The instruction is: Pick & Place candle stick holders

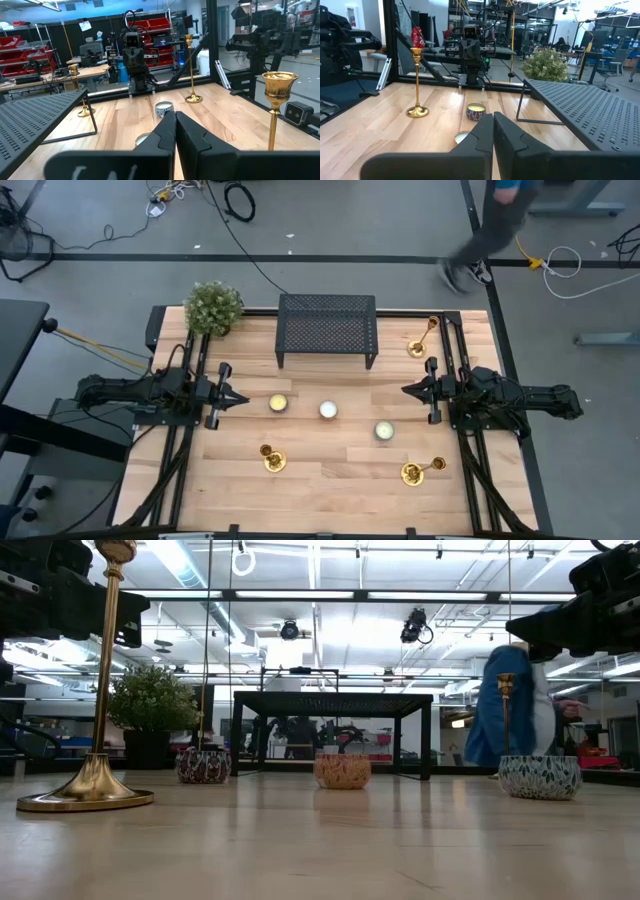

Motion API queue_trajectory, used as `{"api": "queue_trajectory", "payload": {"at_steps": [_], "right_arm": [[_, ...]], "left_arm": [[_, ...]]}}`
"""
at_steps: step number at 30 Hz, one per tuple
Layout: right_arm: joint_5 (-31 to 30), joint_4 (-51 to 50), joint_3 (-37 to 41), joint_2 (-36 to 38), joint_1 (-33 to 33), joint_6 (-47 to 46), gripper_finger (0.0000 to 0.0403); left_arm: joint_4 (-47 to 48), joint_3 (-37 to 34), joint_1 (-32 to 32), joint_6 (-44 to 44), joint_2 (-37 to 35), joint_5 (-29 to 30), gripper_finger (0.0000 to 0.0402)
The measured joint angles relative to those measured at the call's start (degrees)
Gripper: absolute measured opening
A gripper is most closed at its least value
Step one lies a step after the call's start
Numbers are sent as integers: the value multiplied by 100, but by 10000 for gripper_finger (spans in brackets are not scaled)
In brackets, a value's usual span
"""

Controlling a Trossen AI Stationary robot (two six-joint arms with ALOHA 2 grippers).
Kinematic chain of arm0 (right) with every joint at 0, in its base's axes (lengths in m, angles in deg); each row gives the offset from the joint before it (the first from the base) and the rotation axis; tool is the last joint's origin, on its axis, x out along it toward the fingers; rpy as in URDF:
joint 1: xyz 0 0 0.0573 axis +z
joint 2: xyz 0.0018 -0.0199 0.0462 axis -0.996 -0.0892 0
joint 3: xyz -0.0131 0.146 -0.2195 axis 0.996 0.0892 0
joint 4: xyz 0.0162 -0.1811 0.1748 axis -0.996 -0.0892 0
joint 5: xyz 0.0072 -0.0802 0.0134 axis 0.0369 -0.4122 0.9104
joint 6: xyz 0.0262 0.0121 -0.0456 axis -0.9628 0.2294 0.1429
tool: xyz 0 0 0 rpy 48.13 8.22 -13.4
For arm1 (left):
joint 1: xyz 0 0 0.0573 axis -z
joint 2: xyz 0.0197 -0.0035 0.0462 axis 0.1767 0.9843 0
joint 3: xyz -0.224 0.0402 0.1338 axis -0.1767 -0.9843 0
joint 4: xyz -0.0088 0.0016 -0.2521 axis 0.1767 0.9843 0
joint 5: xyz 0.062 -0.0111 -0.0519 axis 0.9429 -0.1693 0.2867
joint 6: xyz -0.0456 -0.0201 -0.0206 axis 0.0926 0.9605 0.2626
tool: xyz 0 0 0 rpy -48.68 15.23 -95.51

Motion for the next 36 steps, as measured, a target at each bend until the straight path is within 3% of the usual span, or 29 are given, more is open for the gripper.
{"api": "queue_trajectory", "payload": {"at_steps": [30, 36], "right_arm": [[0, 0, 1, 0, 0, 0, 13], [0, 0, 0, 0, 0, 0, 13]], "left_arm": [[-137, 1, -1, -2, 2, 2, 14], [-734, 1, 0, 876, 9, -31, 14]]}}
